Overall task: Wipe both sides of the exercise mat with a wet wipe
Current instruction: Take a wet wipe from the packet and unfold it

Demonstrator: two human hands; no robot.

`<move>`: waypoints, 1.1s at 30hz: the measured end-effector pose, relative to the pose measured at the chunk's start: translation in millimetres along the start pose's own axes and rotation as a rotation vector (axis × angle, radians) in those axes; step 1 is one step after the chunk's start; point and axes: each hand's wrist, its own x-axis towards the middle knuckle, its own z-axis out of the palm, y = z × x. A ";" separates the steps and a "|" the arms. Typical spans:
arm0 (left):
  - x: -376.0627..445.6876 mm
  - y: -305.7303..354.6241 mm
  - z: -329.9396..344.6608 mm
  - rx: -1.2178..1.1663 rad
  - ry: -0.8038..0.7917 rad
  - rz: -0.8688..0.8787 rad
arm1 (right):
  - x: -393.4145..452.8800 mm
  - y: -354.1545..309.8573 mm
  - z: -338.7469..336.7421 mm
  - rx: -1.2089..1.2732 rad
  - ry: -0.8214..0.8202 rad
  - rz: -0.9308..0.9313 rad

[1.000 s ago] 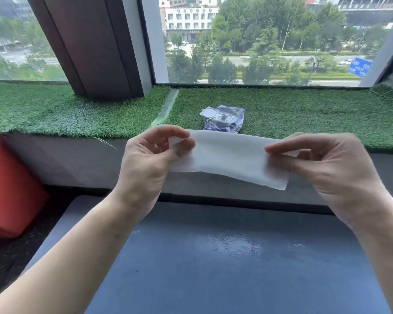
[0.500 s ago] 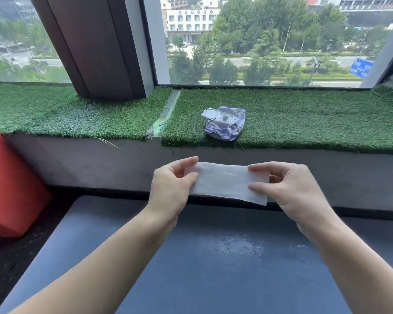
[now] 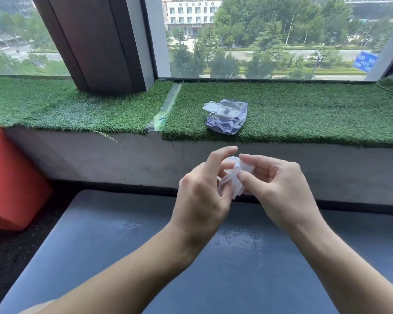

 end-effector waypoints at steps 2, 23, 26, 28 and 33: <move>3.2 0.7 -2.3 0.005 0.030 -0.036 | 0.5 0.9 0.6 -0.017 0.015 -0.005; 35.7 -15.5 -55.1 -0.194 -0.440 -0.076 | 6.6 -21.1 -37.0 0.260 -0.273 0.038; 34.1 -16.1 -56.7 -0.394 -0.427 -0.105 | 7.2 -22.2 -37.6 0.316 -0.340 0.059; 32.9 -16.6 -57.1 -0.537 -0.431 -0.153 | 7.4 -20.8 -36.8 0.363 -0.327 0.083; 34.0 -18.9 -57.3 -0.608 -0.455 -0.349 | 12.3 -14.1 -41.1 0.252 -0.291 0.075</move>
